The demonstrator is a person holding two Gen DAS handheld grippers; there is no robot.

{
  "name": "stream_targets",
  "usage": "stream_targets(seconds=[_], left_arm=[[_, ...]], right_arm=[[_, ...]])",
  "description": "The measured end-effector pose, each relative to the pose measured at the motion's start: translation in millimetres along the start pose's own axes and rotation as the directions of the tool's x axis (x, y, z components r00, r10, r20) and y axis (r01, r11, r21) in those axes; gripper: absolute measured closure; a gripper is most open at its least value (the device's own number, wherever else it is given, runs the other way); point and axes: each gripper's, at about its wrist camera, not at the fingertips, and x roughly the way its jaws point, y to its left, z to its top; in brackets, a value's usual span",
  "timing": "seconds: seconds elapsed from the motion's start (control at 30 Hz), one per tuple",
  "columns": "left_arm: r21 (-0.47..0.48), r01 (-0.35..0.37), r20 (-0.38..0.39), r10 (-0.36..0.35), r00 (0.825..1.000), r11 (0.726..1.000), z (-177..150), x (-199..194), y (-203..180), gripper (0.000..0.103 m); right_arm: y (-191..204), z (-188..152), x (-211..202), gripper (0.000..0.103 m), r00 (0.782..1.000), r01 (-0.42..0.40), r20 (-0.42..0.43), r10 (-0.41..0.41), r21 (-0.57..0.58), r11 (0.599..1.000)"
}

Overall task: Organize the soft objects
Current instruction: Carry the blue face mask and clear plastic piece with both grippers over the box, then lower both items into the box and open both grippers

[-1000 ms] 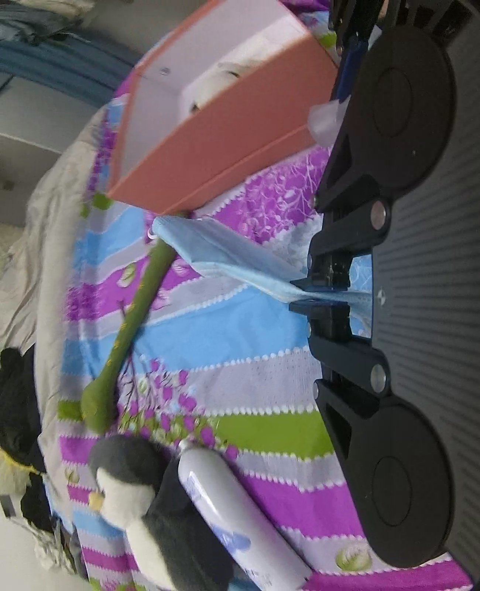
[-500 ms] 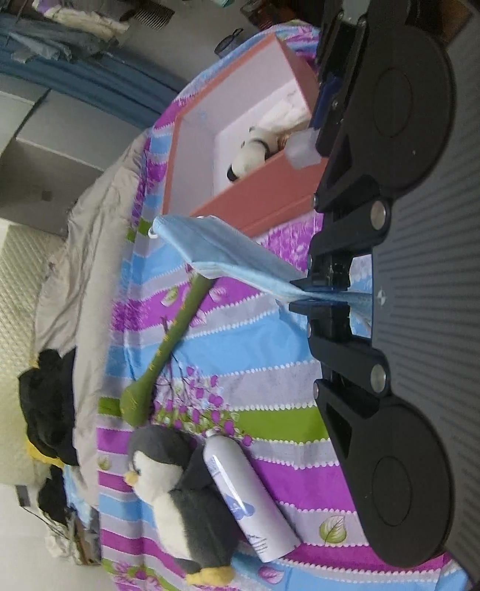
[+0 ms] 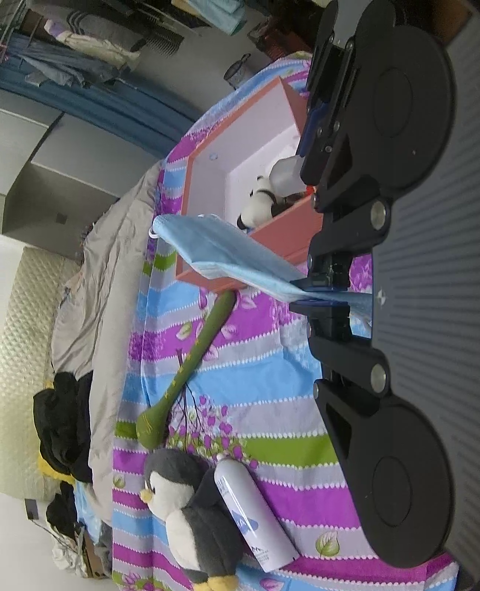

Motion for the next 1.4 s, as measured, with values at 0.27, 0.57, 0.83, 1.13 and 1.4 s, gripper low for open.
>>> stream_targets(seconds=[0.27,0.57,0.83,1.13,1.4], left_arm=[[0.029,0.063,0.007,-0.063,0.998,0.998,4.8,2.7,-29.2,0.098],[0.065,0.142,-0.02,-0.141,0.99,0.988,14.1,28.6,-66.7,0.098],[0.09,0.175,-0.077,-0.168,0.983,0.98,36.7,79.5,-87.1,0.097],[0.11,0.176,-0.146,-0.159,0.976,0.978,69.7,157.1,-102.9,0.097],[0.1,0.172,-0.233,-0.145,0.962,0.98,93.7,230.3,-106.6,0.097]], right_arm=[[-25.1,-2.2,-16.2,0.084,0.998,0.057,0.011,-0.057,0.041,0.998],[-61.0,1.4,-19.6,0.084,0.992,0.123,0.008,-0.124,0.115,0.986],[-96.1,12.1,11.4,0.083,0.989,0.147,-0.035,-0.144,0.154,0.977],[-137.9,24.8,64.4,0.082,0.983,0.169,-0.104,-0.151,0.2,0.965],[-171.5,28.8,109.4,0.079,0.974,0.192,-0.16,-0.158,0.23,0.954]])
